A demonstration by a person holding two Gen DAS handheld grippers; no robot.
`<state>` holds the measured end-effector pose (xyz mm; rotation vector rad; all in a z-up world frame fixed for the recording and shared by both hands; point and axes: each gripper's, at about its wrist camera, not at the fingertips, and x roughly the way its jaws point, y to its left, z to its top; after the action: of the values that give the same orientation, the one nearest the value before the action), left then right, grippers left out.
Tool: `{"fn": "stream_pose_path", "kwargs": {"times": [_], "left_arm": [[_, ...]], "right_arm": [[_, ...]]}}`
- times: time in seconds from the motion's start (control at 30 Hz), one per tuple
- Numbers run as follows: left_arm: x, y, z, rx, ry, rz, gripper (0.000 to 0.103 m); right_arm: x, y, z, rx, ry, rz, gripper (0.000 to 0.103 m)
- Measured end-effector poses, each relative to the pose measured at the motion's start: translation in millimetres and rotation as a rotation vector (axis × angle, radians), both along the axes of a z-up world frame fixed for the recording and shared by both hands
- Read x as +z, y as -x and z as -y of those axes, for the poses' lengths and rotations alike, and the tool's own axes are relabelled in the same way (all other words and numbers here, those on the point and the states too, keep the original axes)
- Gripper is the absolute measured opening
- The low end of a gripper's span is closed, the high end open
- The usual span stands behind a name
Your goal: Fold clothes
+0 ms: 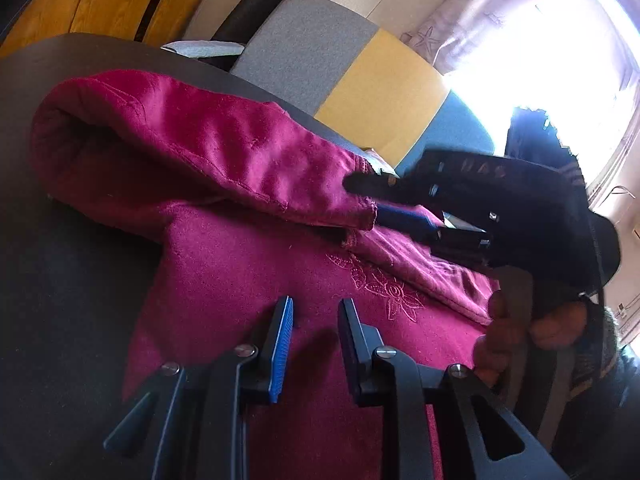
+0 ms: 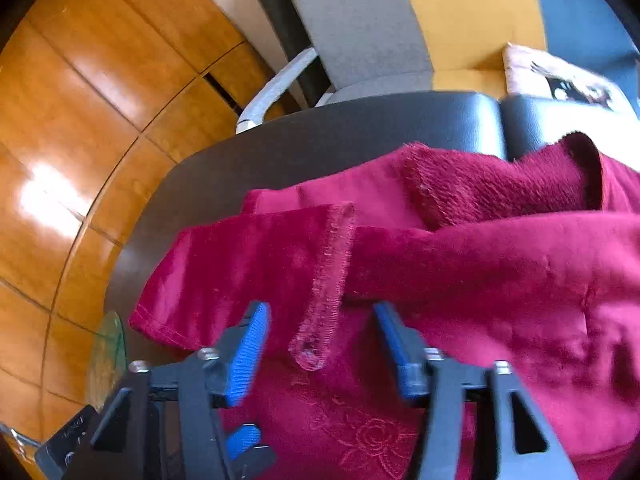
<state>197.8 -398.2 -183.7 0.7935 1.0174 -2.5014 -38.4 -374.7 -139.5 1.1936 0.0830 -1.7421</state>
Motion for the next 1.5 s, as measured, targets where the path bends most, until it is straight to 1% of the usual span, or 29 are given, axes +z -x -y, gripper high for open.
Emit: {"fn": "stream_pose_path", "kwargs": {"times": [0.03,0.17,0.27,0.43,0.5,0.53,0.57,0.6,0.63,0.7,0.8,0.9,0.97,1.0,1.07,1.17,1.2,1.23,1.3,1.4,1.5], "left_arm": [[0,0,0,0.0,0.001,0.0,0.022],[0,-3,-1,0.0,-0.002,-0.006,0.022],[-2,0,-2,0.002,0.002,-0.001,0.022],[-1,2,-4,0.002,0.006,0.004,0.022],[-1,4,-4,0.003,0.007,0.007,0.022],[-1,4,-4,0.003,0.009,0.008,0.022],[0,5,-4,0.004,0.01,0.01,0.022],[0,5,-4,0.004,0.011,0.012,0.022],[-1,5,-4,0.004,0.011,0.012,0.022],[0,5,-4,0.004,0.011,0.012,0.022],[1,4,-4,0.004,0.014,0.013,0.022],[1,3,-5,0.003,0.017,0.016,0.022],[2,2,-5,0.004,0.02,0.019,0.022],[2,2,-4,0.004,0.021,0.02,0.022],[2,1,-4,0.004,0.021,0.021,0.022],[2,0,-3,0.003,0.017,0.017,0.022],[2,-1,-3,0.003,0.016,0.015,0.022],[2,-1,-3,0.003,0.015,0.013,0.022],[1,-2,-2,0.003,0.012,0.008,0.022],[0,0,-2,0.002,0.007,0.002,0.022],[1,2,-3,0.0,0.003,-0.005,0.022]], "right_arm": [[3,-6,3,0.019,-0.014,-0.029,0.013],[22,-23,7,0.069,-0.046,-0.138,0.011],[51,-34,10,0.098,-0.019,-0.205,0.01],[103,-41,4,0.125,0.047,-0.278,0.01],[123,-41,-9,0.125,0.075,-0.306,0.01],[128,-40,-12,0.118,0.078,-0.324,0.01],[132,-38,-15,0.111,0.081,-0.343,0.01],[135,-34,-20,0.099,0.082,-0.349,0.006],[137,-30,-25,0.087,0.083,-0.354,0.005],[141,-16,-51,0.032,0.077,-0.363,0.005],[133,9,-91,-0.057,0.066,-0.337,0.005],[110,30,-122,-0.104,0.075,-0.221,0.005],[88,35,-130,-0.102,0.094,-0.138,0.006],[78,35,-129,-0.088,0.107,-0.085,0.01],[63,34,-121,-0.071,0.114,-0.021,0.01],[44,23,-96,-0.029,0.138,0.029,0.011],[39,20,-86,-0.022,0.139,0.049,0.018],[33,18,-75,-0.015,0.14,0.068,0.03],[22,13,-54,-0.002,0.142,0.099,0.038],[11,10,-27,0.015,0.104,0.116,0.041],[3,4,-5,0.03,0.03,0.081,0.041]]}}
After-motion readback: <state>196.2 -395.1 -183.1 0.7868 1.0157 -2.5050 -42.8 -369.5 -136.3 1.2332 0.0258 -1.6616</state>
